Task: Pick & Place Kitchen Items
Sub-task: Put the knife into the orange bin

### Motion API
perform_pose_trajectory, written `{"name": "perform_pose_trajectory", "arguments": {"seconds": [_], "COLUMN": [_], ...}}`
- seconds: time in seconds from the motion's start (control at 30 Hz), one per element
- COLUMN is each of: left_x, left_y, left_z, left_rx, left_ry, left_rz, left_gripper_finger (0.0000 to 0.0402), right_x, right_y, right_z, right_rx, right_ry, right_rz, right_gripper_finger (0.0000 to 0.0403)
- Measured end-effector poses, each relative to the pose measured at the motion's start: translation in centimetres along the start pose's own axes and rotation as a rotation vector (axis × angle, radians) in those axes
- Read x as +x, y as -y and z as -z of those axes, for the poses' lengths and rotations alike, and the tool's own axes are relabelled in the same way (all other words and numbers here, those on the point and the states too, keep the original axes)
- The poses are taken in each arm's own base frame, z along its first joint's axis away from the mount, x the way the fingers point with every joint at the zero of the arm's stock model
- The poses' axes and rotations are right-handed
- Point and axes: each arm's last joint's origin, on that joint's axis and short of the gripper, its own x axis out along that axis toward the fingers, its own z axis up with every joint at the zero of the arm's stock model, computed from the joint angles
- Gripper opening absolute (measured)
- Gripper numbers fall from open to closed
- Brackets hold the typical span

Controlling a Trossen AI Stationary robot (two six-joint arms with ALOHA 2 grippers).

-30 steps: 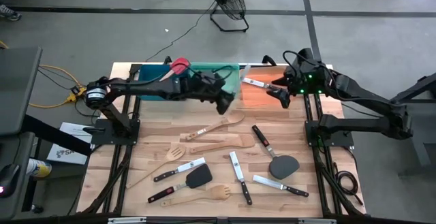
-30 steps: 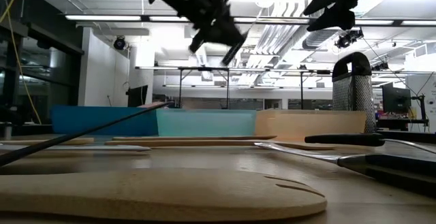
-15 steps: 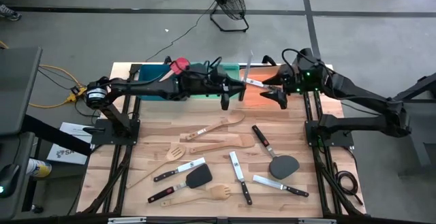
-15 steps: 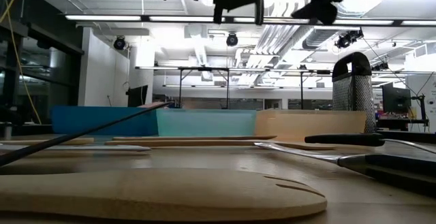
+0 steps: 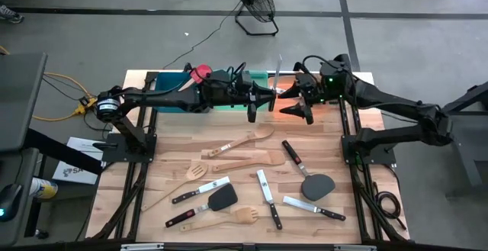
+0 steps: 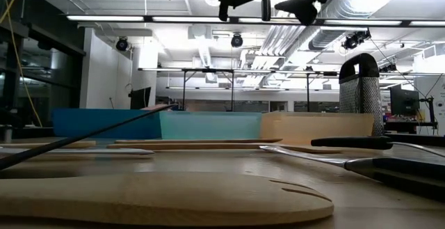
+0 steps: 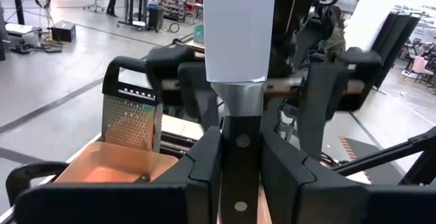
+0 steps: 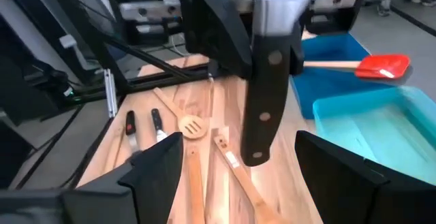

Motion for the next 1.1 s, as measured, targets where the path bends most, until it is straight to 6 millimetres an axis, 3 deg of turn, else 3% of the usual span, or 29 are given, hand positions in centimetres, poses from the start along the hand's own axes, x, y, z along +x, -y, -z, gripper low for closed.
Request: {"name": "perform_pose_trajectory", "arguments": {"seconds": [0.3, 0.53, 0.67, 0.93, 1.1], "left_x": [0.0, 0.0, 0.0, 0.0, 0.0], "left_y": [0.0, 0.0, 0.0, -0.1, 0.0], "left_z": [0.0, 0.0, 0.1, 0.1, 0.1], "left_rx": [-0.003, -0.007, -0.009, -0.008, -0.005], "left_ry": [0.002, -0.004, -0.014, -0.014, -0.014], "left_rz": [0.012, 0.011, 0.009, 0.006, 0.007], "left_gripper_finger": [0.0069, 0.0069, 0.0069, 0.0069, 0.0069], "right_x": [2.9, 3.5, 3.5, 3.5, 3.5], "right_y": [1.0, 1.0, 1.0, 1.0, 1.0], "right_z": [0.1, 0.4, 0.4, 0.4, 0.4], "right_rx": [-0.027, -0.016, -0.015, -0.009, -0.003], "right_ry": [0.028, 0.017, 0.015, 0.016, 0.013], "right_rz": [0.037, 0.034, 0.037, 0.054, 0.051], "right_gripper_finger": [0.0275, 0.0268, 0.0226, 0.0092, 0.0081]}}
